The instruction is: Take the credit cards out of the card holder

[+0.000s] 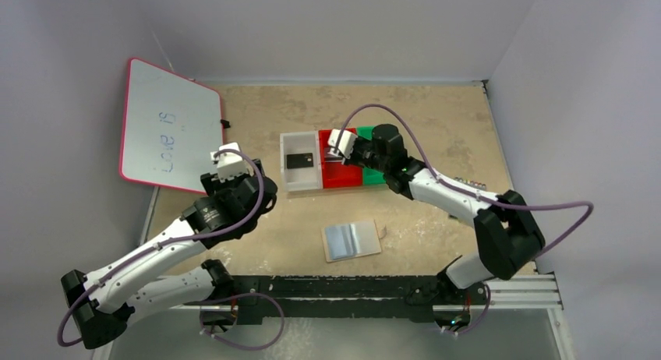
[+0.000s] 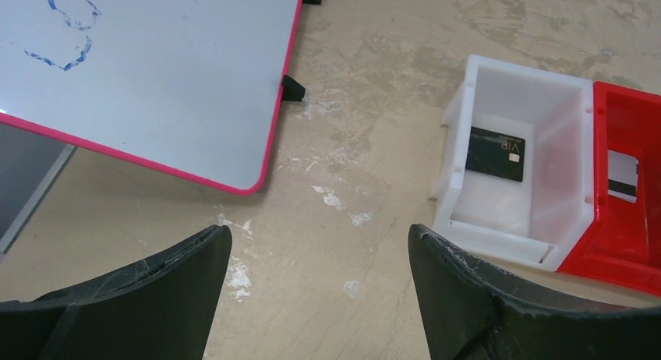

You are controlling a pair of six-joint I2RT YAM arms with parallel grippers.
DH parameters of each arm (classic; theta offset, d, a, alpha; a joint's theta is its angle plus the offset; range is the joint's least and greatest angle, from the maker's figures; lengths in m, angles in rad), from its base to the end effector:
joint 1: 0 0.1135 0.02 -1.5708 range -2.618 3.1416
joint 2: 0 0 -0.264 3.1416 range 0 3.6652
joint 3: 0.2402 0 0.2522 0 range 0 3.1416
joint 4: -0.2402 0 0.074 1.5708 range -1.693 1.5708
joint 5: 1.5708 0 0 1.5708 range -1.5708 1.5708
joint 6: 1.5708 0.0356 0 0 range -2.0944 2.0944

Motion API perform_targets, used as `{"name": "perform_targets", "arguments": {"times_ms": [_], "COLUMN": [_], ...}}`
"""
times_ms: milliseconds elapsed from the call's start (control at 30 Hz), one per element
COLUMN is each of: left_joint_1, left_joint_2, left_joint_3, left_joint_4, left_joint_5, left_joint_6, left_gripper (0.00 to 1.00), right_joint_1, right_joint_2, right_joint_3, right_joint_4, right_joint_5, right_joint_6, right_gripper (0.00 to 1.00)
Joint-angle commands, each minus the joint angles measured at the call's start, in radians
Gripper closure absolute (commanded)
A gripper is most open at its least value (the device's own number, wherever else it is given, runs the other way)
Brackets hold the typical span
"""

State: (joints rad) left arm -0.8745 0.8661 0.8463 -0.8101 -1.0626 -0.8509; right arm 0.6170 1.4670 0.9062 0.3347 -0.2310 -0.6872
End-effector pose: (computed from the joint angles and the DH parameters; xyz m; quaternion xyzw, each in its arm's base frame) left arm 0.1244 -0.1003 0.3024 -0.1739 0.8058 0.0701 0.5618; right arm 0.2709 0.2021 0.2722 -0.5287 0.5741 0.0684 0.6215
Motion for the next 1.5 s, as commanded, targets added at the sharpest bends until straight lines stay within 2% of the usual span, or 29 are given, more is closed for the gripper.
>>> {"name": "perform_targets", "arguments": {"times_ms": [0,300,533,800,1233,1467], "left_joint_1": [0.003,0.003,0.003,0.003,0.003,0.003], "left_joint_2": [0.017,0.018,-0.032,-0.011,0.022,0.01], "left_joint_3": [0.011,0.059,0.047,0.048,0.06,0.058], "left_joint_4": [-0.01,-0.116,-0.126,-0.13,-0.161,-0.167], "left_joint_5": [-0.063,-0.157,-0.184,-0.181,-0.196,-0.205], "left_joint_6": [0.032,-0.044,-0.073,-0.071,-0.091,-0.101], "left_gripper": [0.16,0.15,0.15,0.15,0.16,0.16], "right_joint_1": [0.008,0.021,0.042,0.045,0.034,0.031], "right_joint_2": [0.073,0.247,0.341,0.387,0.493,0.493], "right_joint_3": [0.115,0.221,0.269,0.264,0.29,0.281], "right_joint_4": [-0.012,-0.078,-0.12,-0.09,0.014,0.01], "right_joint_5": [-0.005,0.018,0.123,0.182,0.121,0.111], "right_joint_6": [-0.071,-0.128,-0.193,-0.266,-0.37,-0.365], "right_gripper": [1.0,1.0,1.0,1.0,1.0,0.86]}}
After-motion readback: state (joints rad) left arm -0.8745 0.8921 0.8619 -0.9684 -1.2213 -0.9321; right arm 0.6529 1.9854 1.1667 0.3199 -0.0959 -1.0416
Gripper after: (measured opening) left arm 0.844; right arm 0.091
